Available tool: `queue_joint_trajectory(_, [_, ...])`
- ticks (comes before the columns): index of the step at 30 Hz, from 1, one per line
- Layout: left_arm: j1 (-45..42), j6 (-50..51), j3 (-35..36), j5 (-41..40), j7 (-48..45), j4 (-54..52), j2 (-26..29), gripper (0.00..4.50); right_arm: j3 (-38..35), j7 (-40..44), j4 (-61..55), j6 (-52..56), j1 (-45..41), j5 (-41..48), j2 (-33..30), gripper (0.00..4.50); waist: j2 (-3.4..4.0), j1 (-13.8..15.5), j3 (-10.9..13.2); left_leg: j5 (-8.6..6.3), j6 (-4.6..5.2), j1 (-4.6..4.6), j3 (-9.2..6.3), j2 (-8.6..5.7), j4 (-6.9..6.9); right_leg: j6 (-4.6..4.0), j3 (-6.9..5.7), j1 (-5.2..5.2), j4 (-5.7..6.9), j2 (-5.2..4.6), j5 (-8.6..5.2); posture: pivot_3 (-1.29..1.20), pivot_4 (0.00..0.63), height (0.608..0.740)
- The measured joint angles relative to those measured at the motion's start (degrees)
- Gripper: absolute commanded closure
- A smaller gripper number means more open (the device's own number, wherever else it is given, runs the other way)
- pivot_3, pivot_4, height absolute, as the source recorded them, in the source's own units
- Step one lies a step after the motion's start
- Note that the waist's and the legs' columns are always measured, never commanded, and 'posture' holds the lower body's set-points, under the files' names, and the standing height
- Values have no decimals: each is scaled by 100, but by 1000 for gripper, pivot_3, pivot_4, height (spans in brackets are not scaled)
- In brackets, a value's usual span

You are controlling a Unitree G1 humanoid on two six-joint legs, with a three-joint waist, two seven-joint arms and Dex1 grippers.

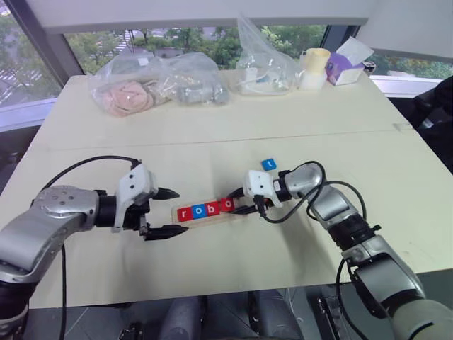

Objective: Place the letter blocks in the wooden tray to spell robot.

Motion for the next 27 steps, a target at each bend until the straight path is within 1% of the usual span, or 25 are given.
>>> queue_joint_trajectory(2, [0, 12, 0, -2, 42, -5, -16, 0, 2, -15, 44, -81, 0, -32, 16, 319, 0, 0, 0, 0, 0, 0, 0, 0, 0, 0, 0, 0, 0, 0, 0, 0, 150, 740])
queue_joint_trajectory(3, [0, 17, 0, -2, 45, -6, -16, 0, 2, -20, 59, -133, 0, -41, 18, 50, 0, 0, 0, 0, 0, 0, 0, 0, 0, 0, 0, 0, 0, 0, 0, 0, 150, 740])
queue_joint_trajectory(9, [-1, 15, 0, 0, 43, -4, -17, 0, -83, -257, 168, -410, -91, -93, 60, 50, 0, -4, 0, 0, -1, 1, 0, 0, 0, 0, 0, 0, 1, 0, 0, 0, 150, 740])
queue_joint_trajectory(11, [-3, 15, 0, -1, 48, -4, -23, 0, -321, -452, 195, -460, -261, -85, 28, 50, 0, -3, 0, 0, -1, 1, -1, 0, -1, 0, 0, 0, 1, 0, 0, 0, 150, 740])
queue_joint_trajectory(16, [-7, 78, 3, -65, 66, -4, -76, 0, -613, -893, 34, -640, 21, -231, -341, 50, -2, 17, -1, 1, -1, 1, 1, -3, 0, 0, 1, 3, -1, -4, 0, 0, 150, 740])
queue_joint_trajectory(20, [-102, 82, 1, -80, 67, 2, -117, 0, -585, -1039, 35, -736, 201, -337, -323, 50, -1, -25, -1, 1, -1, 3, 1, 0, -3, 0, 1, 0, 4, 1, 0, 0, 150, 740])
queue_joint_trajectory(27, [-215, 85, -4, -81, 71, 18, -175, 0, -515, -1182, 35, -803, 215, -447, -176, 50, -1, -11, -1, 1, -1, 5, 1, 0, -2, 0, 1, 0, 8, 1, -1, 0, 150, 740])
